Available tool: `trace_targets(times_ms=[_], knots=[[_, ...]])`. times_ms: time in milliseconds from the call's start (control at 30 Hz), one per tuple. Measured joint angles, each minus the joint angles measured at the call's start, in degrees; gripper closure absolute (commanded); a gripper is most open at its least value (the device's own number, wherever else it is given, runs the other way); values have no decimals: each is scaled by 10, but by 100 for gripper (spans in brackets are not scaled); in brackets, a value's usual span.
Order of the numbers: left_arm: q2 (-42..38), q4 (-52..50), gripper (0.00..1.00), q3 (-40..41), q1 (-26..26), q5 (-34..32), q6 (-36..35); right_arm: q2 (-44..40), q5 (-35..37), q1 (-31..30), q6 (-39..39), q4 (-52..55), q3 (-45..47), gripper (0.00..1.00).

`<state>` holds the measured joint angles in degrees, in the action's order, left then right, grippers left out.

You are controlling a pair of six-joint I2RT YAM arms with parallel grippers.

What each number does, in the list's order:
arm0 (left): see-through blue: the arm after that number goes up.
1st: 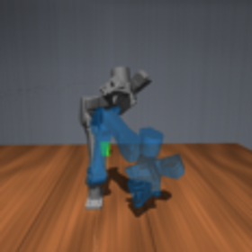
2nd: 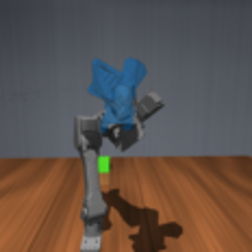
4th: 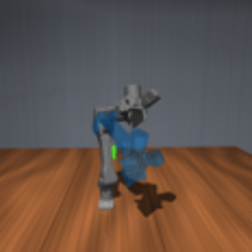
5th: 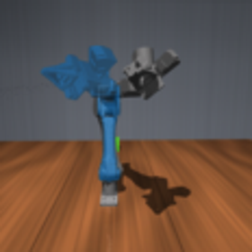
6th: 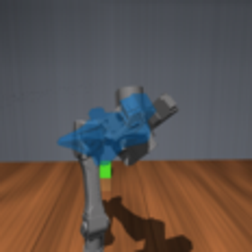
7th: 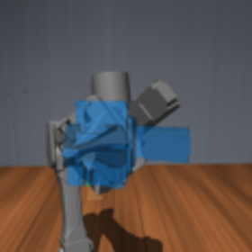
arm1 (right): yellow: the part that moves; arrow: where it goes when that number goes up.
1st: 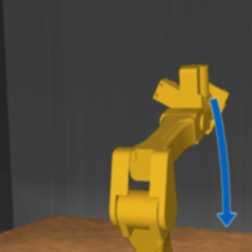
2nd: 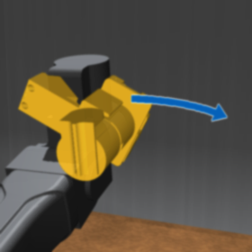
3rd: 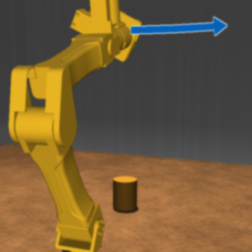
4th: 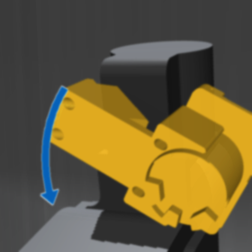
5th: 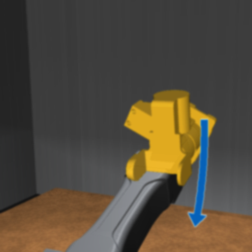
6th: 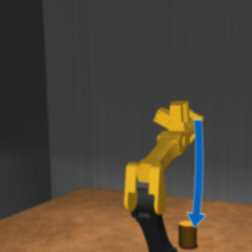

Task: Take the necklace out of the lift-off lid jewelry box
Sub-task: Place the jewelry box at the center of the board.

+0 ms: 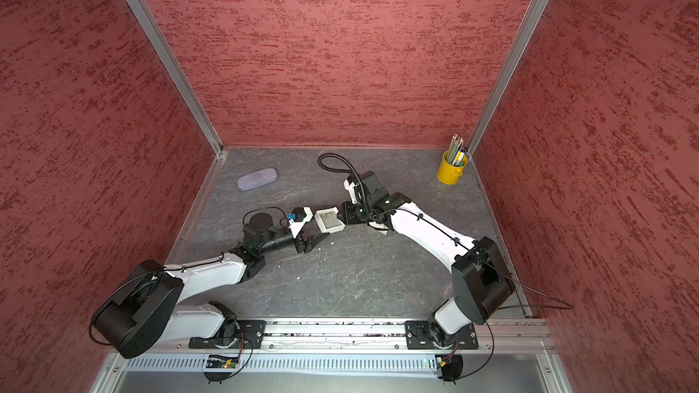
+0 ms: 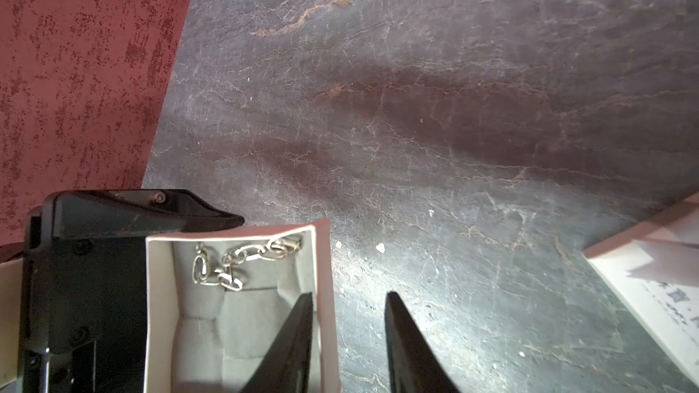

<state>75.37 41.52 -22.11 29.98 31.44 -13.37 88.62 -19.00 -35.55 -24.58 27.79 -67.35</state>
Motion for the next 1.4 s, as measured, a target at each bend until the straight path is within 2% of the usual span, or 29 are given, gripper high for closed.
trace_targets(times_ms=[167,333,500,833,967,1100,1167,1267,1333,1400], knots=[[-21,-31,30,0,7,-7,-2,0,-3,-9,2,-11,3,100],[-38,-52,20,0,12,-28,-3,0,-2,-14,1,-25,9,100],[-60,-51,0,18,26,-60,0,9,10,-16,-5,-43,12,100],[-120,-63,0,73,38,-136,44,64,84,-17,-10,-55,11,100],[-164,-105,0,77,38,-176,99,86,120,-17,-9,-72,20,100],[-190,-185,0,69,30,-216,196,94,145,-19,-4,-93,54,100],[-190,-235,0,56,10,-217,248,98,155,-22,2,-98,72,92],[-182,-275,0,45,-26,-196,313,105,164,-28,9,-104,91,73],[-175,-288,2,44,-44,-181,351,109,168,-31,11,-104,97,65],[-170,-296,6,44,-52,-167,381,110,170,-32,12,-104,98,61]])
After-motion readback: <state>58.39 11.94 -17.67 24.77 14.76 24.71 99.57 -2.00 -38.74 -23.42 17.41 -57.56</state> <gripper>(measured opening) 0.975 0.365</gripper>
